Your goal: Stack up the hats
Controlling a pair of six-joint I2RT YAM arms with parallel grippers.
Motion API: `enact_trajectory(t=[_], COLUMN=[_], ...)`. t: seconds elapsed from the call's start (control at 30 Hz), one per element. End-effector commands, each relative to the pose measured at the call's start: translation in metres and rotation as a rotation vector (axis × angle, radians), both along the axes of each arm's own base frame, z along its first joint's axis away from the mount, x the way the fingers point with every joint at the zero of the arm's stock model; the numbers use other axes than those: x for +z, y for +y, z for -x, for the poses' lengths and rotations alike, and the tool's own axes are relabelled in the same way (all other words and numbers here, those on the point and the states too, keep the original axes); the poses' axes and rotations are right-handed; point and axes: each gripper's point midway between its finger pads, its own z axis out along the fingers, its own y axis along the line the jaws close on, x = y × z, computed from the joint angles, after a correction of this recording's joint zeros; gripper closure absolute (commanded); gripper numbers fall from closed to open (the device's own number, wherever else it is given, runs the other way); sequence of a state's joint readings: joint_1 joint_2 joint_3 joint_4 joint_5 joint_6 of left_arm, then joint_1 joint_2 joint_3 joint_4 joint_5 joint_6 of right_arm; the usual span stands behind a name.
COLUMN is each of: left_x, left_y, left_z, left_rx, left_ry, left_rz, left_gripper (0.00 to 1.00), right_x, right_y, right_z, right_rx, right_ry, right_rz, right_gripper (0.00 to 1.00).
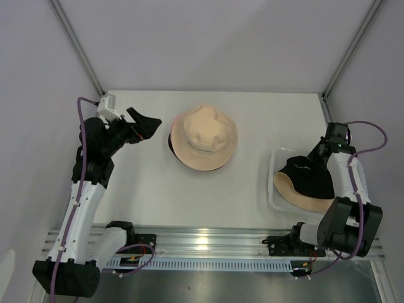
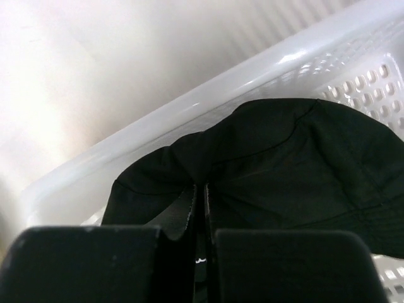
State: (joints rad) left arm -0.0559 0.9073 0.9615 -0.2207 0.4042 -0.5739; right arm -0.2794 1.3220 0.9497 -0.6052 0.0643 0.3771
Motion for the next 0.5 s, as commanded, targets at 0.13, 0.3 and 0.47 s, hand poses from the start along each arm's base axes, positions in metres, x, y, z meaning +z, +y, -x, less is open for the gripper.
enact_trajectory(t=[0.13, 0.3, 0.47], left_x=[0.039, 0.068, 0.081], left_y=[-0.020, -0.046, -0.069], left_z=[0.023, 0.031, 0.018], left_rx=[-0.153, -0.283, -0.365], left_ry=[-0.045, -0.066, -0.017], left_rz=[-0.004, 0.073, 0.232], left_gripper=[0.00, 0.01, 0.01], right_x=[0.188, 0.309, 0.388], right_y=[0.072, 0.129, 0.182], right_z=[-0.015, -0.007, -0.025], right_rx=[0.292, 0.491, 0.754], right_ry=[-0.481, -0.898, -1.158], right_rz=[0.098, 0.041, 0.009], right_gripper=[1.00, 1.00, 1.00])
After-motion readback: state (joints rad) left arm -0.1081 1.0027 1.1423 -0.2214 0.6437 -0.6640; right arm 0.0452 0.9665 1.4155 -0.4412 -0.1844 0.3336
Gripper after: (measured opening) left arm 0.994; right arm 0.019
